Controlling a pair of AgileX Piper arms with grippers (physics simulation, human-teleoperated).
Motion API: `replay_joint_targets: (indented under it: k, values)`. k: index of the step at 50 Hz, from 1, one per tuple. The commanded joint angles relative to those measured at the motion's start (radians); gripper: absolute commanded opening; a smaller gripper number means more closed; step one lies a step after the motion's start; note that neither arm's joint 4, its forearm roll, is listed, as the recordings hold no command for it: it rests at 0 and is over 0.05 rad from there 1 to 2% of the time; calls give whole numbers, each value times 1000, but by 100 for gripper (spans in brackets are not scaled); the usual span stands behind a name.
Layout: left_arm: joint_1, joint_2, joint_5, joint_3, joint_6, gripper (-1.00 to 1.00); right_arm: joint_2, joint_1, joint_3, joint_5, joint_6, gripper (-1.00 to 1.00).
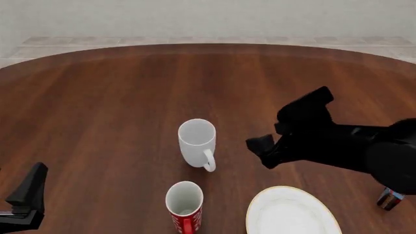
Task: Put the white mug on the plate.
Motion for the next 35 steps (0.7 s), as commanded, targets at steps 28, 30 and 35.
replay_joint_targets:
  k: [28, 30, 35]
  values:
    - [0, 0, 0, 0, 0, 100, 154, 98, -81, 1, 39, 100]
    - [0, 0, 0, 0, 0, 100, 164, 99, -79, -9, 40, 100]
    - [0, 0, 0, 0, 0, 100, 179, 101, -82, -18, 44, 100]
